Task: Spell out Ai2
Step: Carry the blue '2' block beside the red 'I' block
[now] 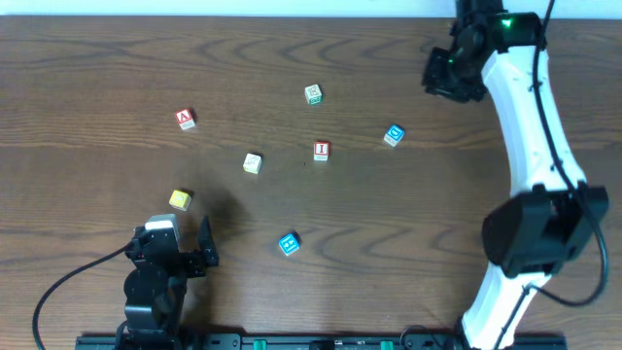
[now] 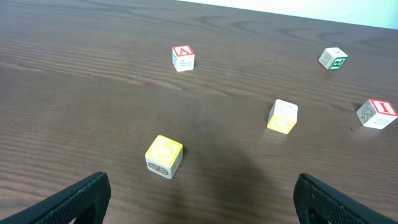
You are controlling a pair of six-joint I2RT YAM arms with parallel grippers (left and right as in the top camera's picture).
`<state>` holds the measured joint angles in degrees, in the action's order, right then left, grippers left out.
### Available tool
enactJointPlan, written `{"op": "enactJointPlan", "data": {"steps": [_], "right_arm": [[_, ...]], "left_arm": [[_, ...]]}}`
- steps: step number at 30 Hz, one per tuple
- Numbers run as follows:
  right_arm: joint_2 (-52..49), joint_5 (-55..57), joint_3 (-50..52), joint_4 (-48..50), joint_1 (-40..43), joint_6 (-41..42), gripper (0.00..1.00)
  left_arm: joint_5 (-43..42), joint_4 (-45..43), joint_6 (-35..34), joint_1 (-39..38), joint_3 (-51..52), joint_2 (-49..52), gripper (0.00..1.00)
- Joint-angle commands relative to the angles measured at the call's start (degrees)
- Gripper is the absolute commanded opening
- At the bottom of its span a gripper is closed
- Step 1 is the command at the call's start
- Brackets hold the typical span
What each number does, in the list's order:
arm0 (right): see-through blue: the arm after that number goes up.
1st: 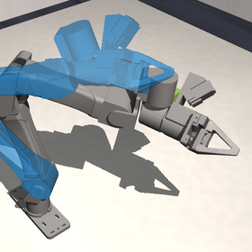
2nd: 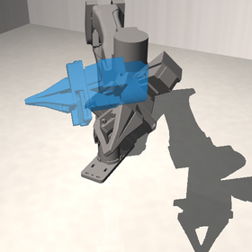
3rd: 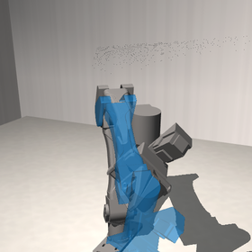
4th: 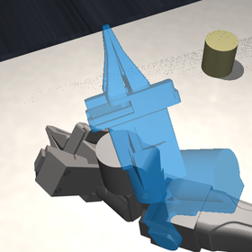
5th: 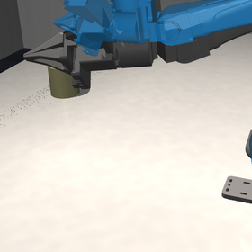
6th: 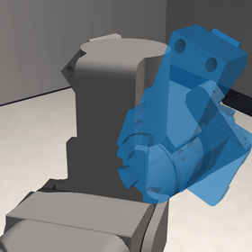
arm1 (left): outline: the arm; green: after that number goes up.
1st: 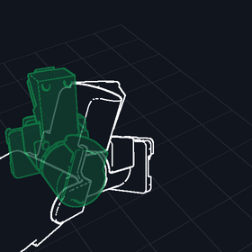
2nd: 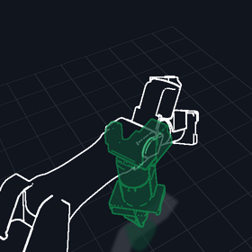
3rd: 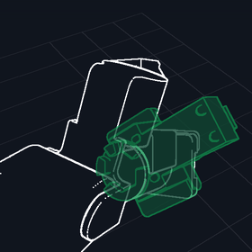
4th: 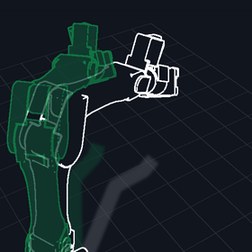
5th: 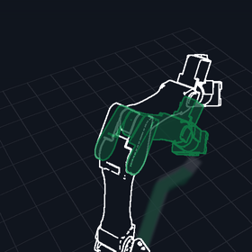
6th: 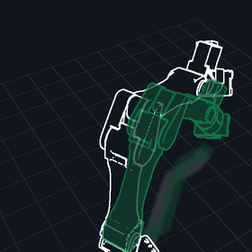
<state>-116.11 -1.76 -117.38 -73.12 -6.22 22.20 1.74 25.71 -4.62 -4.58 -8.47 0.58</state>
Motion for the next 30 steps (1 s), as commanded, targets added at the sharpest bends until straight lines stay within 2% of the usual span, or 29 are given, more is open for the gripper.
{"op": "enactJointPlan", "data": {"steps": [1,12,30], "right_arm": [[1.4,-0.2,-0.7,-1.2,-3.3,-1.7,0.17],[-1.8,0.2,-0.2,-0.6,-12.3,-1.9,0.17],[-18.6,-3.0,0.1,3.2,-18.8,-0.4,0.19]], "left_arm": [[0.5,0.2,0.4,0.2,1.1,-0.3,0.95],[0.5,0.2,0.4,0.2,1.1,-0.3,0.95],[0.5,0.2,0.4,0.2,1.1,-0.3,0.95]]}}
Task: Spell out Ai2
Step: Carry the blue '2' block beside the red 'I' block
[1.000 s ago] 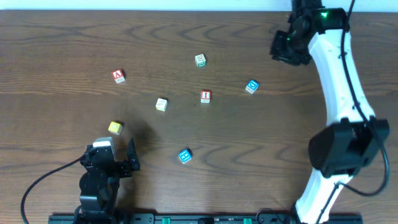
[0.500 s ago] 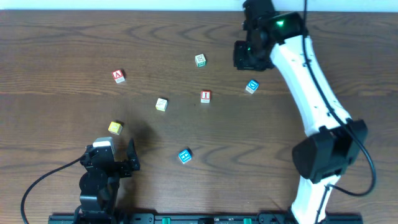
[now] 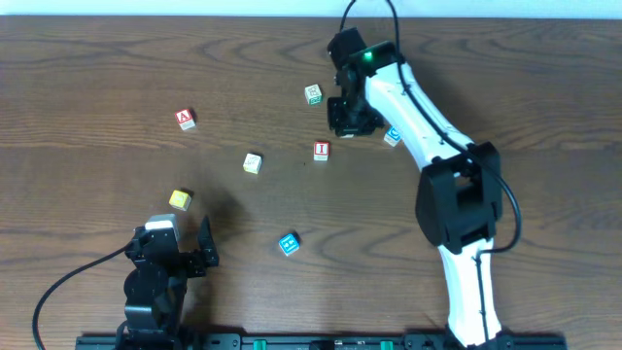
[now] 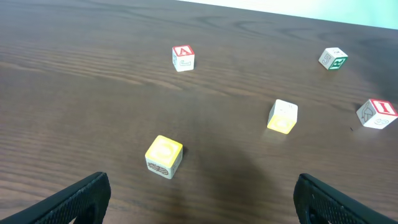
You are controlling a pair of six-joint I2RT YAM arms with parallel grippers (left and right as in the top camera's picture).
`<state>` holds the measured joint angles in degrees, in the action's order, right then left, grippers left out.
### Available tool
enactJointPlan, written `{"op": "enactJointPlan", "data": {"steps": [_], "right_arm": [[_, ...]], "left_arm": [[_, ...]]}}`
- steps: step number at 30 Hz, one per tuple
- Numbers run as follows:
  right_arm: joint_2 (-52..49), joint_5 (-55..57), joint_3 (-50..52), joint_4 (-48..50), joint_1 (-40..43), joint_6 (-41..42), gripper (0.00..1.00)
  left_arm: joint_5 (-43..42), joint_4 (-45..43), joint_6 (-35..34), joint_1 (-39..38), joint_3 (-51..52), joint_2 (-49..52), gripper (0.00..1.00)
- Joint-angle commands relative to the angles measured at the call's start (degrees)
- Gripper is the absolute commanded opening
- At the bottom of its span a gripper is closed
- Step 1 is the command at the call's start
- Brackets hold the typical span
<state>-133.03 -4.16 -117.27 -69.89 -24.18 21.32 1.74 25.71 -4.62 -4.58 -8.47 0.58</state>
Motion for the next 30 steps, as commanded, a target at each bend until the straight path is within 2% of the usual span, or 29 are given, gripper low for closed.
{"op": "enactJointPlan", "data": {"steps": [1,10,15,26,30], "right_arm": [[-2.0,-0.6,0.0,-0.1,-1.0,0.5,0.19],[-2.7,-0.3,0.0,0.3,-1.6,0.5,0.19],[-2.7,-0.4,0.2,-0.4,-1.8,1.6,0.15],[-2.7,0.5,3.8,1.8,-2.5,3.1,0.13],[-2.7,0.9,3.8,2.3,-2.5,3.5,0.15]], "left_arm": [[0.5,0.2,0.4,0.2,1.1,-0.3,0.95],[0.5,0.2,0.4,0.2,1.1,-0.3,0.95],[0.5,0.2,0.4,0.2,1.1,-0.3,0.95],[0.5,0.2,0.4,0.2,1.1,-0.3,0.95],[0.5,0.2,0.4,0.2,1.1,-0.3,0.95]]}}
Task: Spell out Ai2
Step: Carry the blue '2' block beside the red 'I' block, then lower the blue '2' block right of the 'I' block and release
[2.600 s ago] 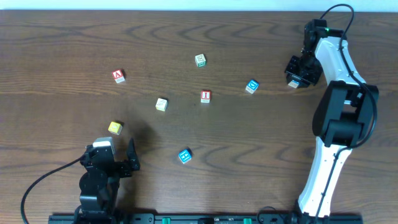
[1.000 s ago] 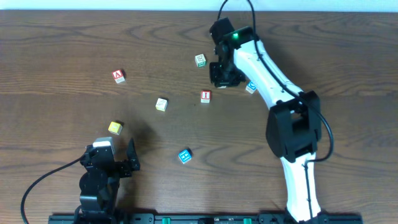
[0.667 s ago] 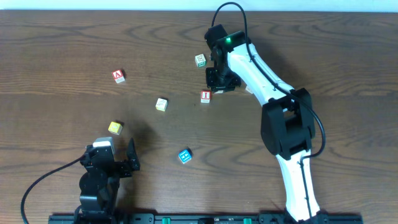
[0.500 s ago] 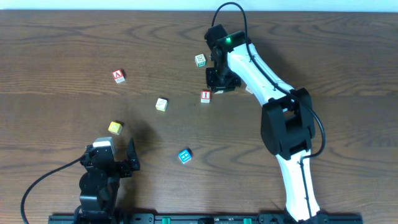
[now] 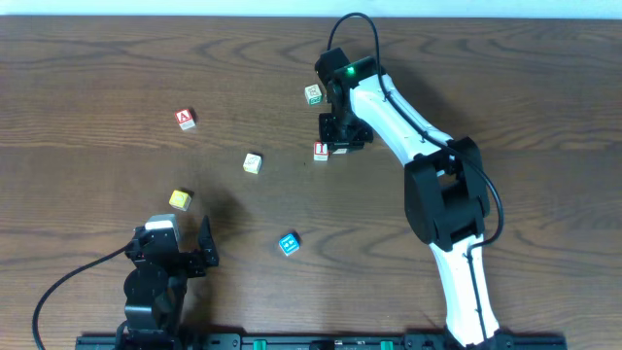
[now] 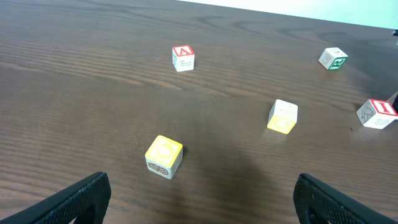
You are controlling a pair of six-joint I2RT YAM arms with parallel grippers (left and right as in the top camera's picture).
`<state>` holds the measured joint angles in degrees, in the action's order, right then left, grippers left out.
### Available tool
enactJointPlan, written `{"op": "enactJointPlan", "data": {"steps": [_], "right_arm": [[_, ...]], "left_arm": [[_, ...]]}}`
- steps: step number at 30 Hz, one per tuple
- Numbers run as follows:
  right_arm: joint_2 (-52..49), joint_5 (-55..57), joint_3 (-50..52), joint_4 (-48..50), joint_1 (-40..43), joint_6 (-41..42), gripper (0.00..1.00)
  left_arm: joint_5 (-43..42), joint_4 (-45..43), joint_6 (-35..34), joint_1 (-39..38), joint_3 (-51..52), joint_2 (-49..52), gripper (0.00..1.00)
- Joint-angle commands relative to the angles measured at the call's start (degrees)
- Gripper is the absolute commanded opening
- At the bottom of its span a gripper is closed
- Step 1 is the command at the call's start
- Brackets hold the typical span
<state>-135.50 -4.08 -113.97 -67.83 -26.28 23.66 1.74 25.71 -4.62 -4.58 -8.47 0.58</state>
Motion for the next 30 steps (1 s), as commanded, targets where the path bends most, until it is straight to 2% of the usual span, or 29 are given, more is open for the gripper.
{"op": "enactJointPlan", "data": {"steps": [1,4,16,30], "right_arm": [[-0.3,0.8,0.5,0.2,-0.4,1.1,0.16],[-0.3,0.8,0.5,0.2,-0.4,1.1,0.22],[-0.3,0.8,1.0,-0.3,-0.4,1.1,0.33],[-0.3,0.8,3.7,0.5,-0.4,1.1,0.39]], "left_arm": [[0.5,0.2,0.4,0.2,1.1,-0.3,0.95],[0.5,0.2,0.4,0.2,1.1,-0.3,0.95],[0.5,0.2,0.4,0.2,1.1,-0.3,0.95],[0.5,0.2,0.4,0.2,1.1,-0.3,0.95]]}}
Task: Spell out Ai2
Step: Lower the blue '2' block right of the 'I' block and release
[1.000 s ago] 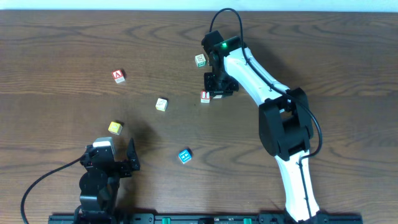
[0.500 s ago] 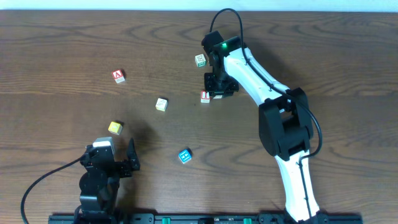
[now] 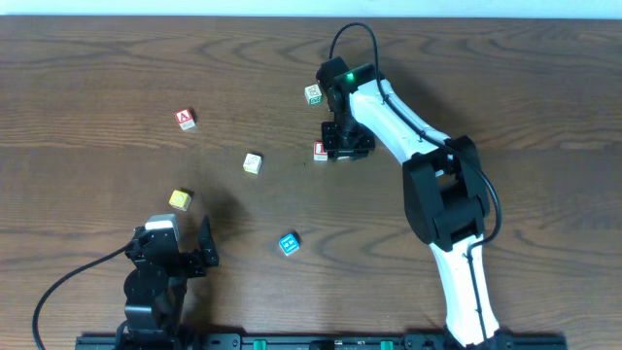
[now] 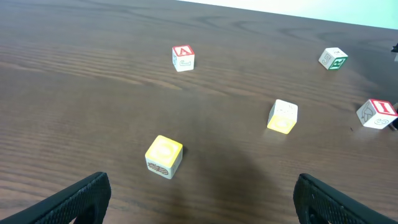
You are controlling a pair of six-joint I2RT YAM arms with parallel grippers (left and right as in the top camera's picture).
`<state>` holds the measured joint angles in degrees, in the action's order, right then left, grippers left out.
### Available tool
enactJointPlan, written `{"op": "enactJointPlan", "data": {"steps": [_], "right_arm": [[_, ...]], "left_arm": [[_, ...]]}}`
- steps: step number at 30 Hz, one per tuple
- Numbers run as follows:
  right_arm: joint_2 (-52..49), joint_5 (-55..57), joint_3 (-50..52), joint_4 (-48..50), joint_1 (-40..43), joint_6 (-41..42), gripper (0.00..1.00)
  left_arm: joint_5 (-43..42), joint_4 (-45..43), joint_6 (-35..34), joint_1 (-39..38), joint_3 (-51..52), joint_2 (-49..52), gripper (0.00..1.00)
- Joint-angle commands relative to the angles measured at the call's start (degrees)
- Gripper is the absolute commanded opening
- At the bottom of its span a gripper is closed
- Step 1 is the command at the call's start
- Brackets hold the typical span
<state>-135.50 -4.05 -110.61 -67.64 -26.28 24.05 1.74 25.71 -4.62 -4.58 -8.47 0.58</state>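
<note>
The red "I" block [image 3: 320, 151] lies mid-table, seen too in the left wrist view as the red "I" block [image 4: 377, 113]. My right gripper [image 3: 338, 146] is down right beside it on its right side; its jaws are hidden under the wrist. The red "A" block [image 3: 185, 119] sits far left. A green-marked block [image 3: 313, 94] is just behind the right wrist. The left gripper [image 3: 185, 259] rests open near the front edge, fingers [image 4: 81, 198] wide apart with nothing between them.
A pale yellow-white block [image 3: 253, 162], a yellow block [image 3: 180, 199] and a blue block [image 3: 289, 243] lie scattered on the dark wood table [image 3: 97, 68]. The right arm [image 3: 408, 117] spans from the base at front right to mid-table.
My right gripper has shifted slightly toward the front, closer against the "I" block. The block has not moved. The left arm is unchanged.
The right arm was first raised at the back right, clear of the blocks. Then it was over the table between the green block and a blue block. It then stood just behind the "I" block, and now is down beside it. All the blocks that show have stayed where they were.
</note>
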Motion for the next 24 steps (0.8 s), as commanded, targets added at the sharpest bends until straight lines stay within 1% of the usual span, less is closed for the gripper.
{"op": "enactJointPlan", "data": {"steps": [1,2,4,6,9,24], "right_arm": [[-0.3,0.8,0.3,0.5,-0.4,0.8,0.39],[-0.3,0.7,0.3,0.7,-0.4,0.7,0.41],[-0.3,0.7,0.3,1.2,-0.4,0.7,0.44],[-0.3,0.7,0.2,1.7,-0.4,0.7,0.50],[-0.3,0.8,0.2,2.5,-0.3,0.7,0.55],[-0.3,0.8,0.0,5.3,3.0,0.8,0.56]], "left_arm": [[0.5,0.2,0.4,0.2,1.1,-0.3,0.95],[0.5,0.2,0.4,0.2,1.1,-0.3,0.95],[0.5,0.2,0.4,0.2,1.1,-0.3,0.95],[0.5,0.2,0.4,0.2,1.1,-0.3,0.95],[0.5,0.2,0.4,0.2,1.1,-0.3,0.96],[0.5,0.2,0.4,0.2,1.1,-0.3,0.95]]}}
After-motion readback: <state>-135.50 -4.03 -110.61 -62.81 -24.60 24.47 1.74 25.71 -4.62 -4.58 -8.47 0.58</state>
